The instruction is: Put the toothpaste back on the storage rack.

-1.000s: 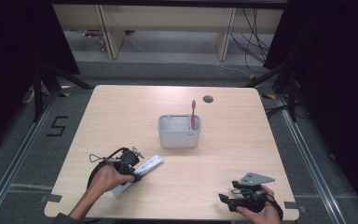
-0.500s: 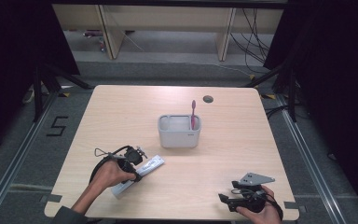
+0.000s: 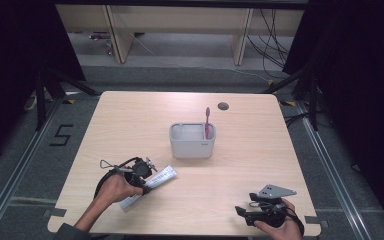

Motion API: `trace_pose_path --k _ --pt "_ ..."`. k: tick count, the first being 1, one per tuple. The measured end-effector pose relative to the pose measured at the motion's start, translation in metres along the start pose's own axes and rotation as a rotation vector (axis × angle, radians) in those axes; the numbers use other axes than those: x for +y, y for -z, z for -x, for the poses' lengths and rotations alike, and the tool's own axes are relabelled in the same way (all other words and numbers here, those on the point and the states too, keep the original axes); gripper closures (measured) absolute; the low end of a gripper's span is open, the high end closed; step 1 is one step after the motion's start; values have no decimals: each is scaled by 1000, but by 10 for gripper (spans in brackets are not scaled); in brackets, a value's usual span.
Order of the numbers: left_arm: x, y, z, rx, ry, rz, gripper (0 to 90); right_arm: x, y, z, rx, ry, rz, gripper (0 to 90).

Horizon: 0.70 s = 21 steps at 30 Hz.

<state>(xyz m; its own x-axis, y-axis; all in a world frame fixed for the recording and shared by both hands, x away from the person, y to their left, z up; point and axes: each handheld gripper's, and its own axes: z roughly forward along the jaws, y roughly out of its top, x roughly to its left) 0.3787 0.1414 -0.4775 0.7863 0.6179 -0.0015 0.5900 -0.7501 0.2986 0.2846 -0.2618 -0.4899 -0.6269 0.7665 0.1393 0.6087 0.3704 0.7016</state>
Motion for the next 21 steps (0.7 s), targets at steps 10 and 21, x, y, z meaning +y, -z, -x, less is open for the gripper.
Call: trace_pose_path --k 10,21 --pt "-4 15 -5 -26 35 90 716 0 1 0 4 -12 4 279" --pt "-8 30 -13 -22 74 232 716 0 0 2 -1 4 8 279"
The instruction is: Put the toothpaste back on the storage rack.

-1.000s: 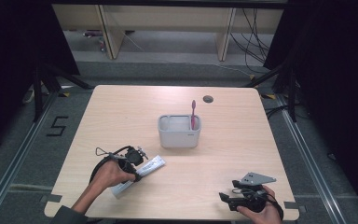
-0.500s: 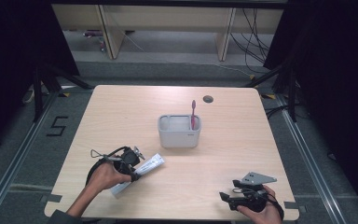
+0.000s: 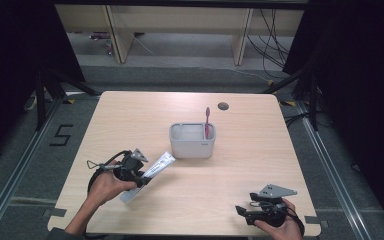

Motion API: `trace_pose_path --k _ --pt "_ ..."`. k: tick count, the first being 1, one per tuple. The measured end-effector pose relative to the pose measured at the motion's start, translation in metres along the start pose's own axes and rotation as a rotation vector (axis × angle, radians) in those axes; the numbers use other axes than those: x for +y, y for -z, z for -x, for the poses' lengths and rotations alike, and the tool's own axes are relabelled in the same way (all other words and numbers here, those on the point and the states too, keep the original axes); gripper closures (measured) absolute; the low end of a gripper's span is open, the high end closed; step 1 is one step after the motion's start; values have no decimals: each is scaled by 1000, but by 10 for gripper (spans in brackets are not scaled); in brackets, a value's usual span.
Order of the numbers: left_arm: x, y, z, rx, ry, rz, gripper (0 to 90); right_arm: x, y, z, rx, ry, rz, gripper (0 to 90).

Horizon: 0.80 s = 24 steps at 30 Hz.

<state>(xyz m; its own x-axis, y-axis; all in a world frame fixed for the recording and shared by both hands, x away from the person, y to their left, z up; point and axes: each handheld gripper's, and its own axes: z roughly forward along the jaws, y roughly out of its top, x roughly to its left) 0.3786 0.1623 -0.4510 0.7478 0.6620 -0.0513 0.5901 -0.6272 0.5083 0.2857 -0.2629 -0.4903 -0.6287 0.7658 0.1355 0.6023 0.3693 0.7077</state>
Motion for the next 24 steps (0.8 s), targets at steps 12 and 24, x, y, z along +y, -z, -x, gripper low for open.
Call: trace_pose_path --k 12,24 --pt "2 7 -1 18 16 127 716 0 0 1 14 -5 -7 279" --pt "8 25 -4 55 91 350 714 0 0 1 12 -9 -4 279"
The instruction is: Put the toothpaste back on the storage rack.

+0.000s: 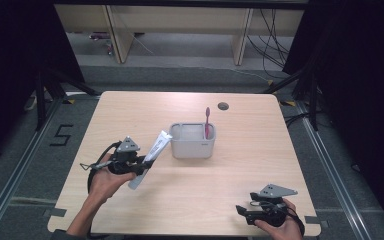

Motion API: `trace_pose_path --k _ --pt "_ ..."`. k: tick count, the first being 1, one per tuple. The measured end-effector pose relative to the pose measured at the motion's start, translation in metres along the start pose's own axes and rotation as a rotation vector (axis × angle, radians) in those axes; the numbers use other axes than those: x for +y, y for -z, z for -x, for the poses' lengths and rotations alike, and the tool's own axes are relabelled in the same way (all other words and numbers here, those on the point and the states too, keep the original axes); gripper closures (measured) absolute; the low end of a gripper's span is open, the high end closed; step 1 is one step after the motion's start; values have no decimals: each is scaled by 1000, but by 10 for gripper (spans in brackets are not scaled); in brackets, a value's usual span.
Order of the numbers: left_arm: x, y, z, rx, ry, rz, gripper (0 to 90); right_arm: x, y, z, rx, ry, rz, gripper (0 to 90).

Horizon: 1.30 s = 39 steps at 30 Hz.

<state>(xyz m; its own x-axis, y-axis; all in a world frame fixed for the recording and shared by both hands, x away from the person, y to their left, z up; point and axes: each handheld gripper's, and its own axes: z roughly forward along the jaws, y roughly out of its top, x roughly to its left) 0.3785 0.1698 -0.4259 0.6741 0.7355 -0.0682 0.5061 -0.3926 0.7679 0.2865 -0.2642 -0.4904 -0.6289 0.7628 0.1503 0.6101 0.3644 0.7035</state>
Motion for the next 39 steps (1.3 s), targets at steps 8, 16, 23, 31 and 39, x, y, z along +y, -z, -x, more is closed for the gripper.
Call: trace_pose_path --k 8,16,23,31,39 --pt "13 2 4 4 22 99 714 0 0 0 -16 5 4 279" --pt "33 2 9 14 46 202 715 -1 0 0 -9 -15 11 279" --pt "52 -3 13 12 61 261 715 -1 0 -2 -6 -46 2 279" --pt "75 -16 16 13 62 299 715 -1 0 1 -16 1 10 279" --pt "92 -21 19 16 71 335 714 -1 1 -1 -13 -39 -3 279"
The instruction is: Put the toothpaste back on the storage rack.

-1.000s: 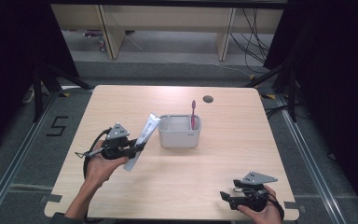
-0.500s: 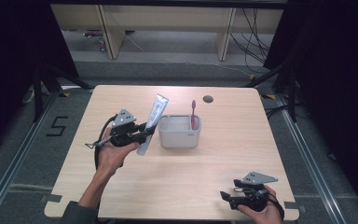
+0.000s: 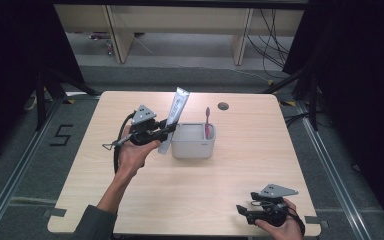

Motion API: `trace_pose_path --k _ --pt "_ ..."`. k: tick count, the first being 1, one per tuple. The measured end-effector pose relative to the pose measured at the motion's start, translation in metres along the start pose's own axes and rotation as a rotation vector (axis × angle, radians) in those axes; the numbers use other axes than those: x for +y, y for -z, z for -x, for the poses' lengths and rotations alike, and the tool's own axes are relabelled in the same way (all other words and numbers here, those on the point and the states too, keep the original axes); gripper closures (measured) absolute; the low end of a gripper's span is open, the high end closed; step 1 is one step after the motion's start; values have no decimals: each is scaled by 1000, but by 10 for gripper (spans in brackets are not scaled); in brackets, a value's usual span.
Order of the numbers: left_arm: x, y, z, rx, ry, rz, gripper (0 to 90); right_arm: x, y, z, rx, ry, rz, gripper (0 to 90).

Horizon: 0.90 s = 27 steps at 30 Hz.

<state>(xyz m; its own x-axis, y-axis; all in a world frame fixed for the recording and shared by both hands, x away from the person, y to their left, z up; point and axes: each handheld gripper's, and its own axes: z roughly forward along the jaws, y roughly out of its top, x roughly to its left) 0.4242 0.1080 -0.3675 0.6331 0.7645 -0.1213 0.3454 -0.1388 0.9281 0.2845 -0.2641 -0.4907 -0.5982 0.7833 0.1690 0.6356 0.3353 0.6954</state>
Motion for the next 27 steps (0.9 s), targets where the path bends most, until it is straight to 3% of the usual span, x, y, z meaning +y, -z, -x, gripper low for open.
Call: trace_pose_path --k 2,6,7,27 --pt "6 -4 2 4 -3 11 714 0 0 2 -6 28 11 279" --pt "11 -7 3 9 -4 14 714 0 0 0 -3 3 2 279" --pt "12 -9 3 11 -4 19 714 1 -1 3 0 48 16 280" --pt "20 -43 0 28 40 65 712 0 -2 0 12 11 3 280"
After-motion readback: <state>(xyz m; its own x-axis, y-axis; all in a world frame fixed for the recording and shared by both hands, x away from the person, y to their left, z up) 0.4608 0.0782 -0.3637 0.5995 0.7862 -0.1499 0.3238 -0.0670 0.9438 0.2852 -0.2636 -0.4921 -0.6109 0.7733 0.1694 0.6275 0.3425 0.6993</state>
